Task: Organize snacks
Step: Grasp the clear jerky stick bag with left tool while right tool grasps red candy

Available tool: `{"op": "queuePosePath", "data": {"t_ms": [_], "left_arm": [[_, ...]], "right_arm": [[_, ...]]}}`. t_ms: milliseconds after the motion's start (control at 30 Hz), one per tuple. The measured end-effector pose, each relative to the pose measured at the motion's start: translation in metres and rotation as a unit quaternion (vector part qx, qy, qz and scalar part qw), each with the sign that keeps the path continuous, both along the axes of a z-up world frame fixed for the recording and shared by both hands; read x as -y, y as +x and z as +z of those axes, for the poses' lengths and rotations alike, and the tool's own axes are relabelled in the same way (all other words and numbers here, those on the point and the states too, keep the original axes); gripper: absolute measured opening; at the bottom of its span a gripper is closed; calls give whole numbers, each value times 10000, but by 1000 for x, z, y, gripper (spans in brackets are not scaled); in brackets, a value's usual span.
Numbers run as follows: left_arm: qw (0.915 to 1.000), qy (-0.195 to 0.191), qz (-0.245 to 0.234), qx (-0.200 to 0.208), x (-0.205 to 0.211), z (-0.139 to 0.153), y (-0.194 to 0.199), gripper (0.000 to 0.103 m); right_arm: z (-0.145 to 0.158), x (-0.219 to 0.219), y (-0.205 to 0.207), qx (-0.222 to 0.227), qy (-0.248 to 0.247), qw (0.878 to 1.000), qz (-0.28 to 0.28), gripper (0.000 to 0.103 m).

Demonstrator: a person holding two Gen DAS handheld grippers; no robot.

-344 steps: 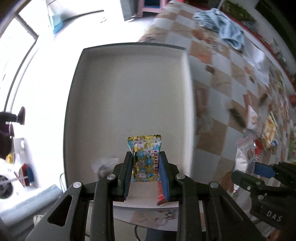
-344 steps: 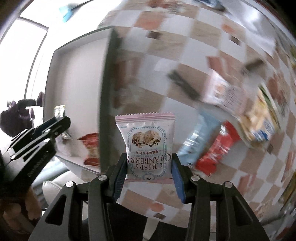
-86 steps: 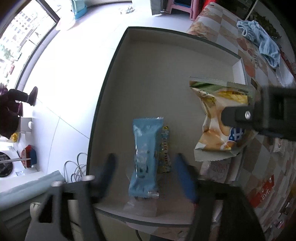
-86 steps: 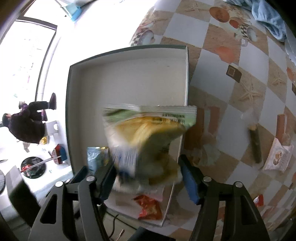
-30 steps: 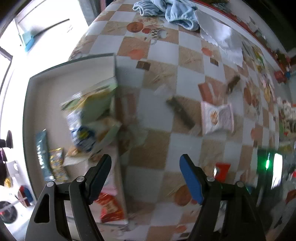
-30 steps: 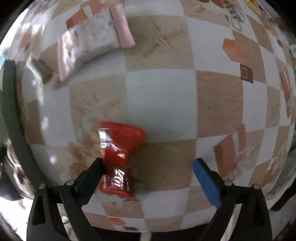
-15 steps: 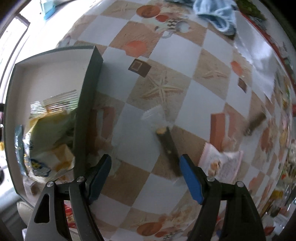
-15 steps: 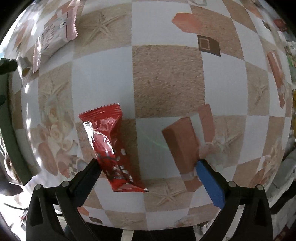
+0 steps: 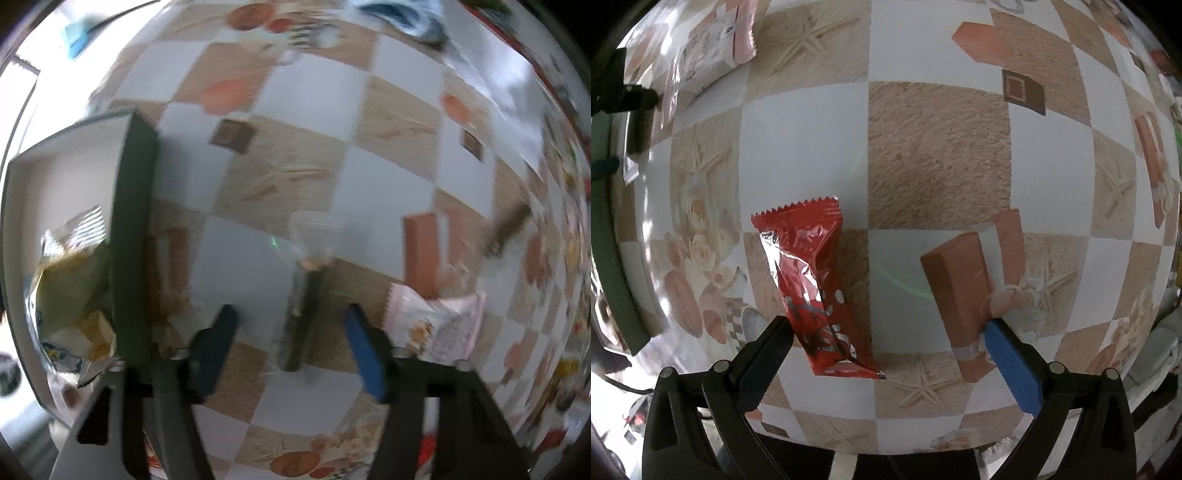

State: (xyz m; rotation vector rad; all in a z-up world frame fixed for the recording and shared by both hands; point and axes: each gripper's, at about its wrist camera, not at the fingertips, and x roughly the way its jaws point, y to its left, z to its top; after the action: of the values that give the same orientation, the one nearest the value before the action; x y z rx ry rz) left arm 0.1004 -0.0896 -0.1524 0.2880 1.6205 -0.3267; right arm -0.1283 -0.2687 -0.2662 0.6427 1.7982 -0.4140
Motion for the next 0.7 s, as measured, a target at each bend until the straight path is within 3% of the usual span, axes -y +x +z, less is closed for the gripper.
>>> {"op": "queuePosePath", "data": {"t_ms": [100,133,233,267,300,333,367,700], "left_arm": [[9980,1,-627,34,17,3,-11,23],[9967,37,-805,63,21,4,-16,21],[9921,104,-1241,160,28,4,-33,20],[9907,85,-1348,152,28,3,-42,20],[9895,73,-1437,125,28,3,-51,20],[9880,80,-1540,128,27,3,-58,20],[9857,103,-1676,136,27,3,-66,20],[9680,222,-2499,-30,-1,-2,-145,20]], "right_arm": [[-3,-8,0,17,-18,9999,138,102],[-3,-11,0,44,-43,9998,167,101],[9,-12,-1,204,-140,9994,244,83],[14,-13,-1,284,-182,9990,300,69],[19,-15,0,397,-224,9982,384,49],[23,-17,2,494,-239,9974,457,36],[24,-18,3,547,-196,9971,488,31],[27,-23,-25,572,302,9978,166,31]]}}
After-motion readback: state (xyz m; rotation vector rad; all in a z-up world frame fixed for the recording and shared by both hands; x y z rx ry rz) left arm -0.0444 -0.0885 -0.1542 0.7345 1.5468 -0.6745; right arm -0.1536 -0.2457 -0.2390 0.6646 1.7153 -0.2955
